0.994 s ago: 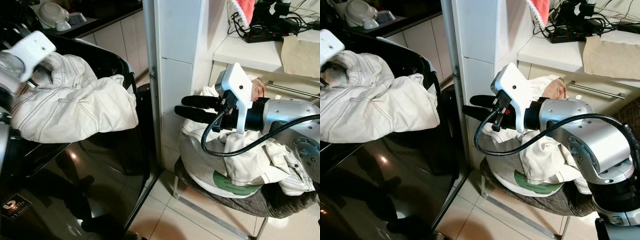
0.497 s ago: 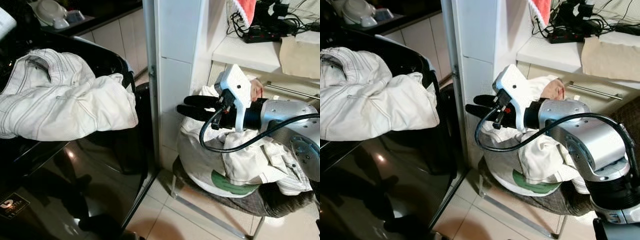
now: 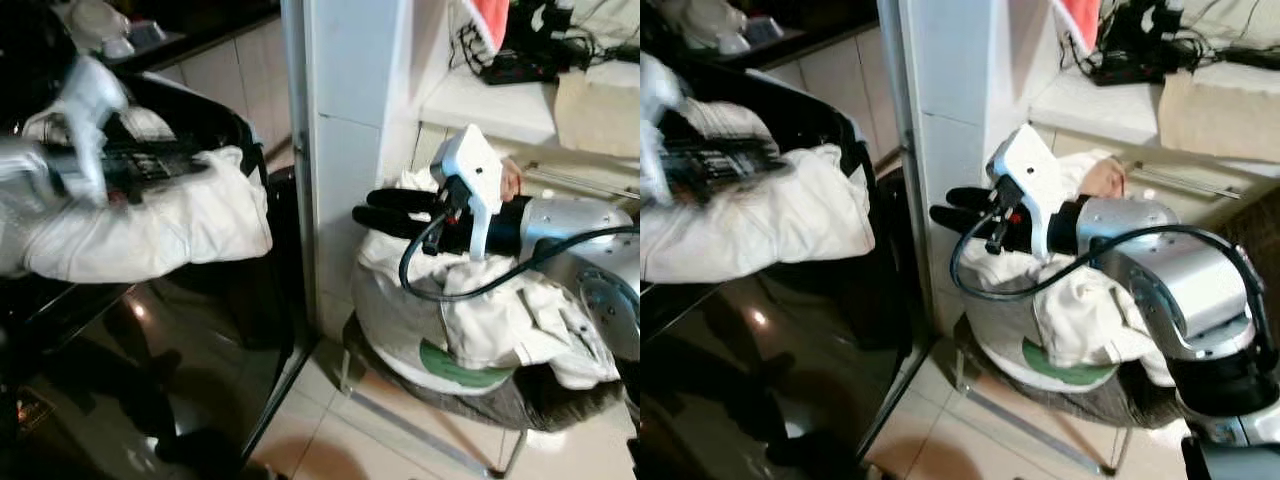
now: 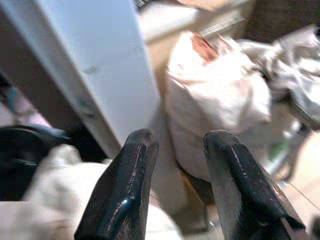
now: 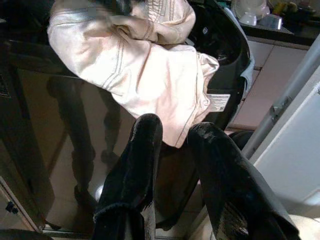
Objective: Clothes washing
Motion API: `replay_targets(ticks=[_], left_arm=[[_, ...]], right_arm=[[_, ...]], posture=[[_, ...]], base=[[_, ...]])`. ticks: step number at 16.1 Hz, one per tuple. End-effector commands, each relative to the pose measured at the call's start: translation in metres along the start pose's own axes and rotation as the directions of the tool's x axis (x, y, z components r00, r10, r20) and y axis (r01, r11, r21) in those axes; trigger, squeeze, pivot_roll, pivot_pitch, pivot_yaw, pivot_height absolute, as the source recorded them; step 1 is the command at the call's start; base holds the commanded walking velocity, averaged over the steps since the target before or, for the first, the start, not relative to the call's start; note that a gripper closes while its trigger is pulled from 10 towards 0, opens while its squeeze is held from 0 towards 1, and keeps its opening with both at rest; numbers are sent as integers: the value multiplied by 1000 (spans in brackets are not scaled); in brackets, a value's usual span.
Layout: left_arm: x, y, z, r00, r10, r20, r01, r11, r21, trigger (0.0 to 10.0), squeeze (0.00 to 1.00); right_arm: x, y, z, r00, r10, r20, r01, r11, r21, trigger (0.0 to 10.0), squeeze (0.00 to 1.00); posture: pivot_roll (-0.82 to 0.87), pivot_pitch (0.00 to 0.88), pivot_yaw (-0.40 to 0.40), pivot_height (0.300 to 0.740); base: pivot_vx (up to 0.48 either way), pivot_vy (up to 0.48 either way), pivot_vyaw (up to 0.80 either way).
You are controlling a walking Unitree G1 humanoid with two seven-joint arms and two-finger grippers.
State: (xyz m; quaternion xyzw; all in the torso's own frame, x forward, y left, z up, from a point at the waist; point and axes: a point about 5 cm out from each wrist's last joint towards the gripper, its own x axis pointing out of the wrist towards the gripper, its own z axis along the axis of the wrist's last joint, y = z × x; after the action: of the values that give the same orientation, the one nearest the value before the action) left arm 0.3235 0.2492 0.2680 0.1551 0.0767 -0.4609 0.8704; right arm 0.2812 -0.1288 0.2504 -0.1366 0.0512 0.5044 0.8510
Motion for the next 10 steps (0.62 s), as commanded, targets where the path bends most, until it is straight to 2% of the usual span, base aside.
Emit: replay_targets(ticks=[1, 2, 3, 5, 6, 7, 9, 10], left_arm=[[4, -9, -4, 998, -44, -40, 44, 999, -1, 10000, 0], [5, -11, -9, 997, -48, -65, 48, 999, -4, 10000, 0], [4, -14, -20, 990, -38, -134, 35, 999, -20, 10000, 0], [0, -16, -41, 959, 14, -283, -24, 999, -33, 10000, 0], [-1, -13, -46, 945, 48, -323, -58, 998, -20, 10000, 0], [-4, -4, -57, 901, 156, -404, -153, 987, 40, 10000, 0], [-7, 9, -60, 851, 289, -438, -267, 957, 112, 10000, 0], [-8, 12, -60, 840, 316, -441, -290, 948, 127, 10000, 0]], right_arm=[[-2, 2, 6, 1000, 12, 20, -12, 999, -34, 10000, 0], [-2, 3, 6, 1000, 15, 18, -14, 999, -35, 10000, 0], [-3, 4, 5, 1000, 21, 13, -20, 999, -37, 10000, 0], [-2, 9, 3, 998, 55, -4, -55, 997, -45, 10000, 0], [-2, 10, 3, 998, 62, -6, -62, 997, -48, 10000, 0], [-2, 11, 3, 997, 74, -6, -74, 996, -50, 10000, 0], [-1, 13, 3, 996, 90, -9, -90, 995, -52, 10000, 0], [-1, 13, 3, 996, 91, -10, -92, 994, -53, 10000, 0]], posture=[[-44, 0, 50, 740], [-48, 0, 53, 740], [-48, 0, 54, 740], [-48, 0, 55, 740], [-48, 0, 55, 740], [-47, 0, 54, 740], [-48, 0, 53, 740], [-48, 0, 53, 740]], base=[[0, 0, 0], [0, 0, 0], [0, 0, 0], [0, 0, 0], [0, 0, 0], [0, 0, 0], [0, 0, 0], [0, 0, 0]])
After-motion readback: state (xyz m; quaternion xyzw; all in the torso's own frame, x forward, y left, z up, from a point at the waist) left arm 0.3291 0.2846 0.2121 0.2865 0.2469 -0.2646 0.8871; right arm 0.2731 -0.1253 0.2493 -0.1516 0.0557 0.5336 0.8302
